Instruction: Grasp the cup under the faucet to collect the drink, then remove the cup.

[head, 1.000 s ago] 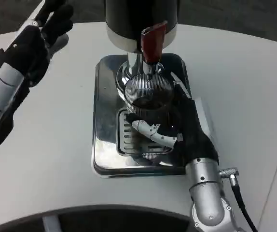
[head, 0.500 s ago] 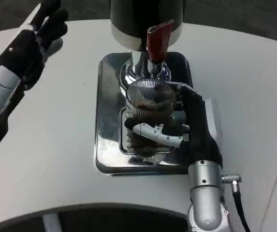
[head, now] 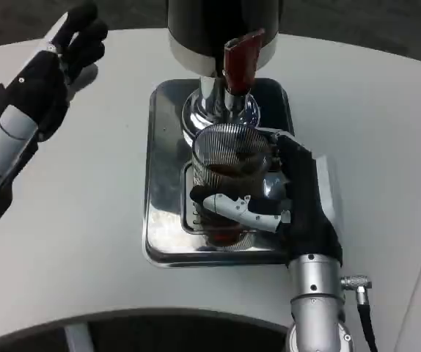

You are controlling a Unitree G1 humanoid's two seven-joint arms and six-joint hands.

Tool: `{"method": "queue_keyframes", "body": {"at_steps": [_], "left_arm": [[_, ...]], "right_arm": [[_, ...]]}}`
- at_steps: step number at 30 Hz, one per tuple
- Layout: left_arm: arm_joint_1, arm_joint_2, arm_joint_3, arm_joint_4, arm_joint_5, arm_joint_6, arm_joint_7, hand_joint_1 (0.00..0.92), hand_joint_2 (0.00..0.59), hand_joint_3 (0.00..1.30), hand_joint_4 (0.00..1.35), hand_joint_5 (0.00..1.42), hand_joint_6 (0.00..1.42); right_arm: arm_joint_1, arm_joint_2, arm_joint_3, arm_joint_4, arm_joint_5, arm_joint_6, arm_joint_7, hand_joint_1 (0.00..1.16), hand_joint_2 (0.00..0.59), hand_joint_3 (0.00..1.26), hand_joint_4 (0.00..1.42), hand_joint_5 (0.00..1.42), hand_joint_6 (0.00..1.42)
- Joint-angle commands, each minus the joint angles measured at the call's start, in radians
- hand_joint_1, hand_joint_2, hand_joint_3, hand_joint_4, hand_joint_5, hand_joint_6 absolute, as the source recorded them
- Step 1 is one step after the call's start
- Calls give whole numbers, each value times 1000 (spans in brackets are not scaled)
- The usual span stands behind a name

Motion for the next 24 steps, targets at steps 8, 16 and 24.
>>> {"method": "queue_keyframes", "body": {"at_steps": [8,16,24], "left_arm": [[133,57,25,-8,246,-161,17,0,186,0,0,0,0],[229,82,48,-36,404,-187,62,0,168,0,0,0,0],[309,119,42,-98,578,-176,87,0,129,0,0,0,0]], "right_arm": [[94,-6,48,-179,-65,-3,18,1110,59,819,971,1028,1360],[166,-22,70,-266,-57,5,84,1110,59,819,982,1020,1365],[229,-28,92,-369,-82,18,100,1110,59,817,982,1019,1365]]}}
